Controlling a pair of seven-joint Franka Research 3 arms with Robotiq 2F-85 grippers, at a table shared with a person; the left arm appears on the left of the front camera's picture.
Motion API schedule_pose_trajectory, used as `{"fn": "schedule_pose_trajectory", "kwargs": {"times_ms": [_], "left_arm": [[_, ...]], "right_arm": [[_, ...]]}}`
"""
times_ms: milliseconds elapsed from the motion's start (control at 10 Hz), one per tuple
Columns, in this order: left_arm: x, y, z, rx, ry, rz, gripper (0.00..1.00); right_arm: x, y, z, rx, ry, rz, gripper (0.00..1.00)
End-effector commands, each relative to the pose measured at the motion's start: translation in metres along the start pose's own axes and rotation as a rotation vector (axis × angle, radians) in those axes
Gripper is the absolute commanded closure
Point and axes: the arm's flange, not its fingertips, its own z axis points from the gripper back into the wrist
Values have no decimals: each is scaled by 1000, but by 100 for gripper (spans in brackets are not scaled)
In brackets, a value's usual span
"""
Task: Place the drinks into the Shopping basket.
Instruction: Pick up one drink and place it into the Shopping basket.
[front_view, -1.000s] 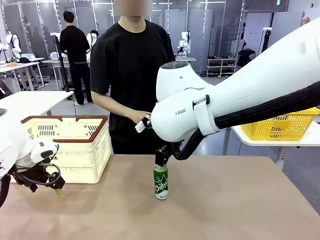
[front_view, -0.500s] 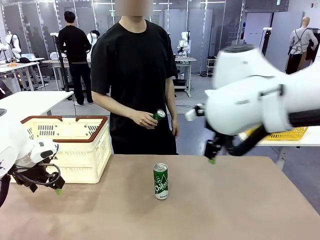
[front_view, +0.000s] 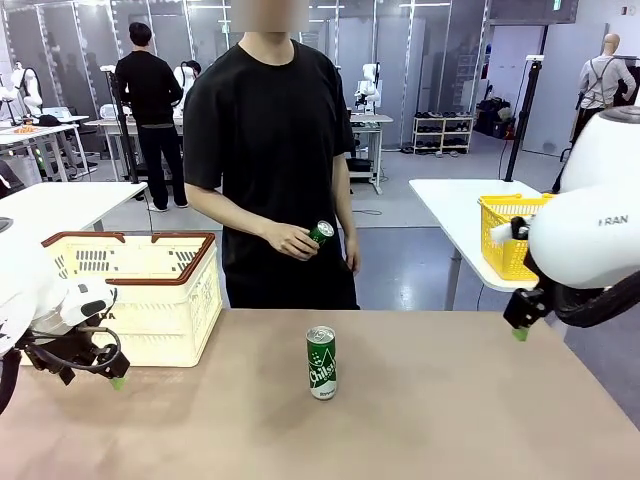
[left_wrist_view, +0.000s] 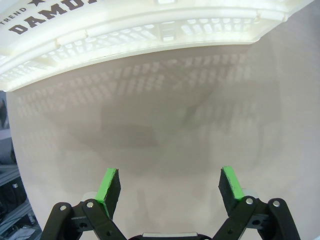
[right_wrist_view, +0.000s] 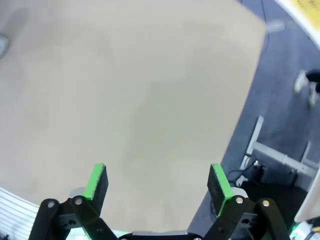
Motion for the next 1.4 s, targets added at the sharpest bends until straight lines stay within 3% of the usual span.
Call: {"fn": "schedule_pose_trajectory", "kwargs": {"times_ms": [0, 200, 400, 500, 700, 1300], "left_arm": [[0, 0, 0, 0, 3, 1, 0], [0, 0, 0, 0, 3, 1, 0], [0, 0, 0, 0, 0, 0, 0], [-2, -10, 15, -41, -31, -93, 0], [2, -53, 47, -142, -70, -313, 0], [82, -185, 95, -161, -162, -549, 0]], "right_arm": [[-7, -1, -9, 1, -23, -95, 0], [-9, -6, -18, 5, -26, -142, 0], [-8, -10, -9, -1, 3, -80, 0], [-8, -10, -9, -1, 3, -80, 0], [-8, -10, -9, -1, 3, -80, 0], [-8, -10, -9, -1, 3, -80, 0]]}}
